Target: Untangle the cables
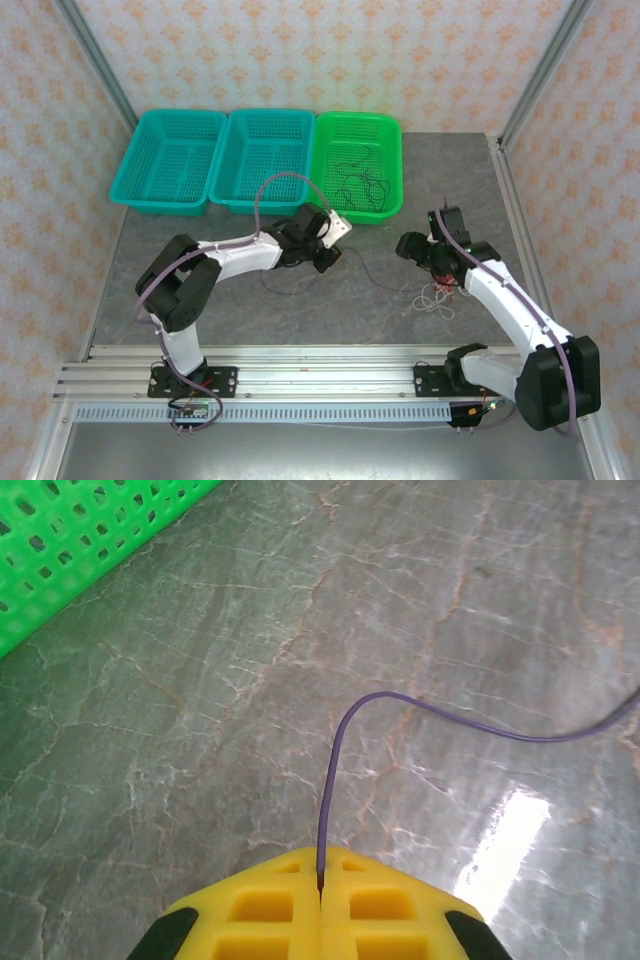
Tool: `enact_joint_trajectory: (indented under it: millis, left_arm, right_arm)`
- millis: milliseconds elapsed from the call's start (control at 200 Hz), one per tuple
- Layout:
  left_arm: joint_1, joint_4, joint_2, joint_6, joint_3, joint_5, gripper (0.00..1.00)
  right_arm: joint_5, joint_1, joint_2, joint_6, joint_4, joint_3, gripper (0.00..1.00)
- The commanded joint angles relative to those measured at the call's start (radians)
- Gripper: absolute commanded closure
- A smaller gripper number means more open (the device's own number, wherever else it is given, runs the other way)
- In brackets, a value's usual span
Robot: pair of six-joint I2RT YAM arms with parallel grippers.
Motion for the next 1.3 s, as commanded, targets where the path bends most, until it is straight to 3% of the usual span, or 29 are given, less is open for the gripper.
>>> enact_joint_trajectory:
  millis: [0, 100, 210, 581, 741, 816, 901, 1021, 1296]
  left_arm:
    - [0.001, 0.07, -0.095, -0.027, -0.041, 0.059, 1.0]
    - [0.001, 0.111, -0.153, -0.074, -0.074, 0.044, 1.0]
    - [0.0, 0.206, -0.253, -0.121, -0.147, 0.031, 1.0]
    - [0.004, 0.187, -0.58, -0.184, -0.278, -0.348, 1.0]
    - [0.049, 0.176, -0.649, -0.251, -0.318, -0.463, 1.0]
    - [0.088, 0.158, -0.681, -0.288, -0.334, -0.477, 1.0]
    - [0.114, 0.15, -0.711, -0.285, -0.345, -0.41, 1.0]
    - [0.114, 0.151, -0.764, -0.281, -0.335, -0.289, 1.0]
    - [0.111, 0.1, -0.785, -0.289, -0.124, -0.147, 1.0]
  right_arm:
    - [0.113, 0.066, 0.017, 0.18, 0.015, -0.04, 0.32]
    - [0.251, 0.167, 0.054, 0.341, 0.048, -0.075, 0.32]
    - [0.367, 0.157, 0.052, 0.454, 0.048, -0.13, 0.32]
    - [0.449, -0.069, 0.0, 0.55, 0.022, -0.302, 0.35]
    - [0.467, -0.142, 0.035, 0.54, 0.034, -0.32, 0.49]
    - [0.467, -0.166, 0.04, 0.537, 0.025, -0.315, 0.5]
    - [0.41, -0.17, 0.02, 0.498, 0.066, -0.31, 0.48]
    - [0.235, -0.17, -0.03, 0.421, 0.132, -0.285, 0.38]
    - [-0.152, -0.163, -0.186, 0.261, 0.186, -0.135, 0.25]
